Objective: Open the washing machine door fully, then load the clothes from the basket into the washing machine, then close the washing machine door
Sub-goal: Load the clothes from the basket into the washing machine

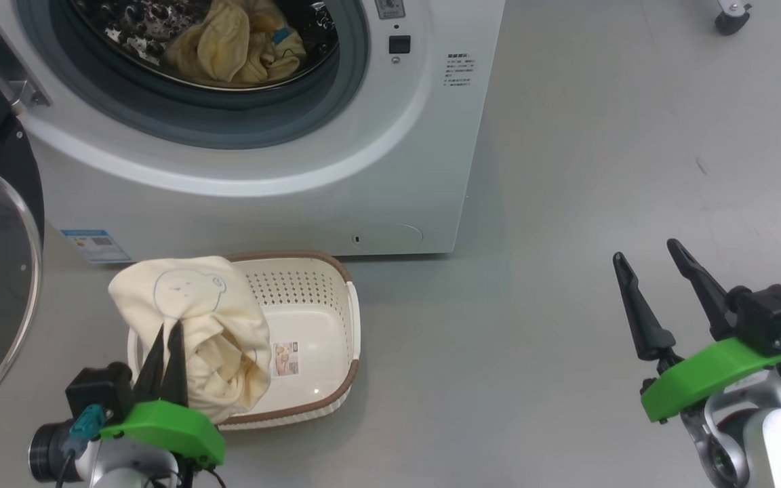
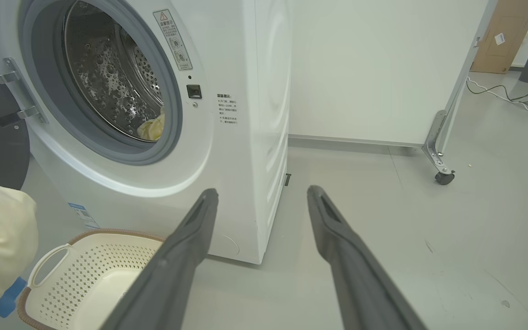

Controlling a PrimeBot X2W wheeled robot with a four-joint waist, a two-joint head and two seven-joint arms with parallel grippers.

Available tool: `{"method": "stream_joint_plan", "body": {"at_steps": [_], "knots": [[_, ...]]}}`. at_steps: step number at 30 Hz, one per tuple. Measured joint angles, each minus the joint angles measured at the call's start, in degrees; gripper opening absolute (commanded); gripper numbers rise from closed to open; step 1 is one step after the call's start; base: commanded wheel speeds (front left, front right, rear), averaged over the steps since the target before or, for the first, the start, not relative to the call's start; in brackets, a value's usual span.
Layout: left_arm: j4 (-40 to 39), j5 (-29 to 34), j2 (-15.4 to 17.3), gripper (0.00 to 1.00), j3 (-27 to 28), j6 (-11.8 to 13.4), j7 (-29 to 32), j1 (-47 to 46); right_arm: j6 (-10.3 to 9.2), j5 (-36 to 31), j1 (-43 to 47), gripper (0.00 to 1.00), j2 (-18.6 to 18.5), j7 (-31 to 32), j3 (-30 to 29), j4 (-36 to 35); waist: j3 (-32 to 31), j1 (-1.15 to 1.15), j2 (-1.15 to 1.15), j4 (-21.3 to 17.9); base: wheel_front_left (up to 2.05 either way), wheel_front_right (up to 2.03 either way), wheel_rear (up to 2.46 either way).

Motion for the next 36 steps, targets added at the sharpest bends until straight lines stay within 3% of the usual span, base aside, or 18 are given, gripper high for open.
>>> {"method": "stream_joint_plan", "body": {"at_steps": [12,20,36], "knots": [[1.3,-0.6,0.2,0.0,0.4,0.4,0.4,-5.9,0.0,1.1,-0.4,1.0,0.0,-0.2,1.5,0.0,3.1,0.0,0.0,-1.4,0.0,0.0,0.0],[4.8,-2.2,1.7,0.0,0.9,-1.1,4.6,-16.0,0.0,3.0,-2.5,1.0,0.0,-1.7,3.1,1.1,6.9,0.0,0.0,-4.8,0.0,0.0,0.0],[15.4,-1.5,11.3,0.0,2.9,-3.2,18.5,-40.1,0.0,9.6,-8.8,1.0,0.0,-9.2,7.6,7.9,18.3,0.02,0.0,-16.6,0.0,0.0,0.0]]}}
